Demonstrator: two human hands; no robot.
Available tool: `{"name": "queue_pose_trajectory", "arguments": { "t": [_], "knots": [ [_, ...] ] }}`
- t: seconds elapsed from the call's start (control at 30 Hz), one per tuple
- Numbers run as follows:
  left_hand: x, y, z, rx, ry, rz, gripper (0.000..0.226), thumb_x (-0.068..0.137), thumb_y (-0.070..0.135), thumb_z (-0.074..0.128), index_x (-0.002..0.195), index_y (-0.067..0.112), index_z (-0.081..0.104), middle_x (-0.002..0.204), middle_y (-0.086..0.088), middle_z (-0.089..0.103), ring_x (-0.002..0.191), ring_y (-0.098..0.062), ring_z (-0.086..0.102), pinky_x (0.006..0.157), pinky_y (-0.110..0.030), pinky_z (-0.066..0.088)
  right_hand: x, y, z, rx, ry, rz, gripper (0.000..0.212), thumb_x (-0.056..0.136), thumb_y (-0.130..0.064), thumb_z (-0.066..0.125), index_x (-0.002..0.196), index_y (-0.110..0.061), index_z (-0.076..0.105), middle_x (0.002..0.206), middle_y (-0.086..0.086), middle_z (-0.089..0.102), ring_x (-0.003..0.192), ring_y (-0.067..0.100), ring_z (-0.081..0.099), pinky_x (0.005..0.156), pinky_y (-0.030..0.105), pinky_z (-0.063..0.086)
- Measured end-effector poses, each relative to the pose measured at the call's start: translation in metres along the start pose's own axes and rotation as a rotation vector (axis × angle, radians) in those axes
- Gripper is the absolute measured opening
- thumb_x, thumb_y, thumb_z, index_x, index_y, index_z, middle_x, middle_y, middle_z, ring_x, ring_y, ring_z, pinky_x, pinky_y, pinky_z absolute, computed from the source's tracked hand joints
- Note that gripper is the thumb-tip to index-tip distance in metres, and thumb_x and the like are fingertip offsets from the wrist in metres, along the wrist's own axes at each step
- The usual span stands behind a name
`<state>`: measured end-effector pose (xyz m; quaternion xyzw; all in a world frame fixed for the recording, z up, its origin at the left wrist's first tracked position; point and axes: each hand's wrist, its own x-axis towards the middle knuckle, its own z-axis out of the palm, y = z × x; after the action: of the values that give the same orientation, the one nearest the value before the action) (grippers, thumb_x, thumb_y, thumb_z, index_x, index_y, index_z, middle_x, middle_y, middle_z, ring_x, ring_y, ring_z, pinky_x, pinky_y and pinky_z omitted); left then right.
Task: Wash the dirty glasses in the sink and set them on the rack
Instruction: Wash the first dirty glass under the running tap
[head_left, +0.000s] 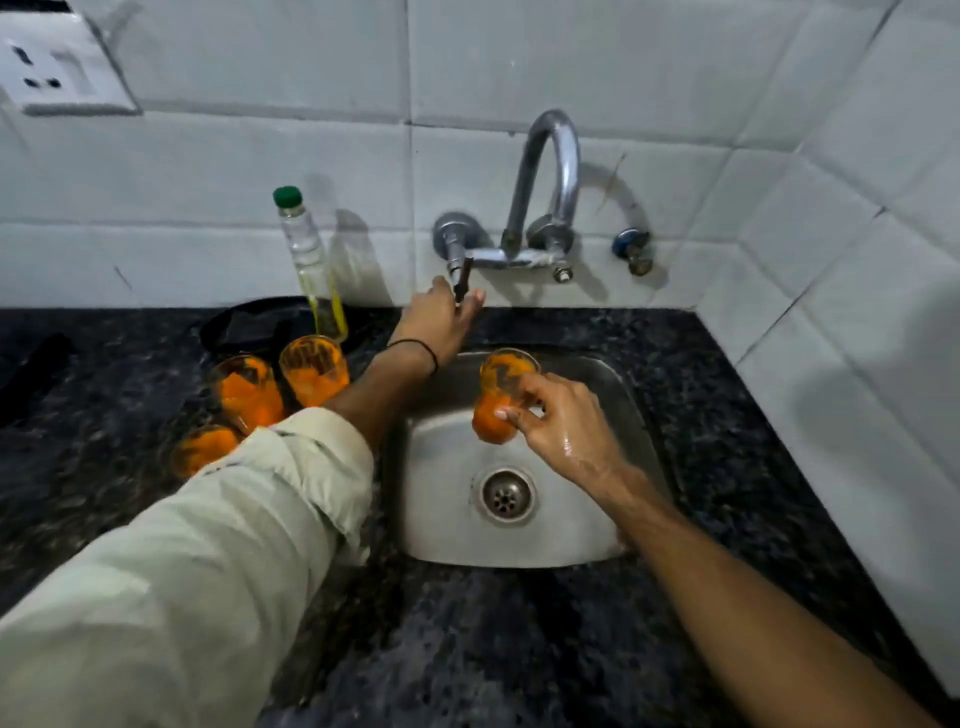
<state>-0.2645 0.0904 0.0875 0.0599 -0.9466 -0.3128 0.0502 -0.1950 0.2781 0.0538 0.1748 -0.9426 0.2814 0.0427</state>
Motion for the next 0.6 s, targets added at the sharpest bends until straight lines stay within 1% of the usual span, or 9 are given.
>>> {"name": "queue_pose_trajectory", "arguments": {
  "t": [0.13, 0.2, 0.27, 0.37, 0.43, 0.47, 0.53, 0.57, 0.6],
  "knots": [
    [0.047, 0.027, 0.007, 0.142, 0.053, -0.07, 0.053, 0.106, 0.04, 0.03, 0.128, -0.003, 0.052, 0.122, -0.029, 0.059, 0.111, -0.046, 0.055, 0.087, -0.047, 0.042, 0.011, 0.019, -0.009, -0.002, -0.029, -0.04, 0.024, 0.083, -0.046, 0.072, 0.092, -0.032, 0.055, 0.096, 0.002, 0.066, 0.086, 0.025, 0.064, 0.076, 0.043, 0.056],
    [0.059, 0.031, 0.015, 0.127, 0.083, -0.136, 0.048, 0.106, 0.035, 0.032, 0.13, -0.002, 0.051, 0.122, -0.027, 0.06, 0.11, -0.044, 0.056, 0.088, -0.047, 0.043, 0.015, 0.028, -0.015, 0.013, -0.046, -0.055, 0.024, 0.083, -0.044, 0.072, 0.085, -0.034, 0.051, 0.094, 0.001, 0.065, 0.085, 0.024, 0.063, 0.074, 0.042, 0.055],
    [0.064, 0.031, 0.022, 0.076, 0.128, -0.194, 0.047, 0.107, 0.032, 0.033, 0.123, -0.005, 0.056, 0.118, -0.027, 0.062, 0.109, -0.043, 0.057, 0.084, -0.045, 0.043, 0.018, 0.036, -0.021, 0.034, -0.079, -0.079, 0.025, 0.083, -0.044, 0.073, 0.081, -0.038, 0.049, 0.093, -0.001, 0.064, 0.085, 0.022, 0.062, 0.074, 0.039, 0.053],
    [0.067, 0.021, 0.027, -0.189, 0.198, -0.285, 0.048, 0.105, 0.034, 0.036, 0.097, -0.004, 0.066, 0.103, -0.027, 0.066, 0.098, -0.04, 0.062, 0.075, -0.04, 0.044, 0.026, 0.048, -0.025, 0.099, -0.153, -0.086, 0.02, 0.083, -0.045, 0.073, 0.082, -0.034, 0.057, 0.09, -0.004, 0.064, 0.083, 0.016, 0.061, 0.075, 0.036, 0.053],
    [0.063, 0.016, 0.029, -0.548, 0.2, -0.332, 0.046, 0.101, 0.042, 0.044, 0.078, 0.007, 0.063, 0.082, -0.017, 0.064, 0.082, -0.031, 0.063, 0.077, -0.043, 0.052, 0.033, 0.057, -0.027, 0.17, -0.193, -0.086, 0.026, 0.083, -0.043, 0.075, 0.072, -0.033, 0.054, 0.08, -0.009, 0.062, 0.075, 0.011, 0.059, 0.069, 0.031, 0.049],
    [0.055, 0.017, 0.029, -0.7, 0.175, -0.347, 0.047, 0.098, 0.051, 0.048, 0.076, 0.011, 0.059, 0.075, -0.01, 0.059, 0.076, -0.025, 0.059, 0.074, -0.043, 0.052, 0.036, 0.06, -0.028, 0.193, -0.212, -0.107, 0.03, 0.083, -0.042, 0.076, 0.067, -0.035, 0.052, 0.074, -0.011, 0.059, 0.07, 0.007, 0.056, 0.066, 0.028, 0.045],
    [0.027, 0.023, 0.035, -0.811, 0.061, -0.319, 0.062, 0.085, 0.074, 0.049, 0.102, 0.016, 0.059, 0.083, -0.002, 0.054, 0.078, -0.018, 0.055, 0.074, -0.037, 0.046, 0.044, 0.063, -0.033, 0.26, -0.263, -0.151, 0.032, 0.083, -0.038, 0.078, 0.064, -0.039, 0.052, 0.069, -0.014, 0.057, 0.066, 0.001, 0.053, 0.065, 0.023, 0.042],
    [0.01, 0.024, 0.042, -0.818, 0.0, -0.28, 0.074, 0.078, 0.083, 0.047, 0.116, 0.02, 0.057, 0.096, 0.001, 0.058, 0.088, -0.015, 0.059, 0.081, -0.036, 0.048, 0.049, 0.065, -0.036, 0.331, -0.301, -0.161, 0.029, 0.083, -0.035, 0.078, 0.067, -0.041, 0.055, 0.07, -0.016, 0.059, 0.067, -0.001, 0.055, 0.067, 0.021, 0.043],
    [-0.007, 0.025, 0.052, -0.842, -0.067, -0.245, 0.081, 0.073, 0.088, 0.042, 0.12, 0.024, 0.056, 0.108, 0.005, 0.061, 0.099, -0.013, 0.063, 0.089, -0.036, 0.049, 0.054, 0.066, -0.037, 0.432, -0.345, -0.161, 0.024, 0.084, -0.033, 0.078, 0.072, -0.043, 0.059, 0.073, -0.02, 0.062, 0.072, -0.003, 0.058, 0.071, 0.02, 0.046]
  ]
}}
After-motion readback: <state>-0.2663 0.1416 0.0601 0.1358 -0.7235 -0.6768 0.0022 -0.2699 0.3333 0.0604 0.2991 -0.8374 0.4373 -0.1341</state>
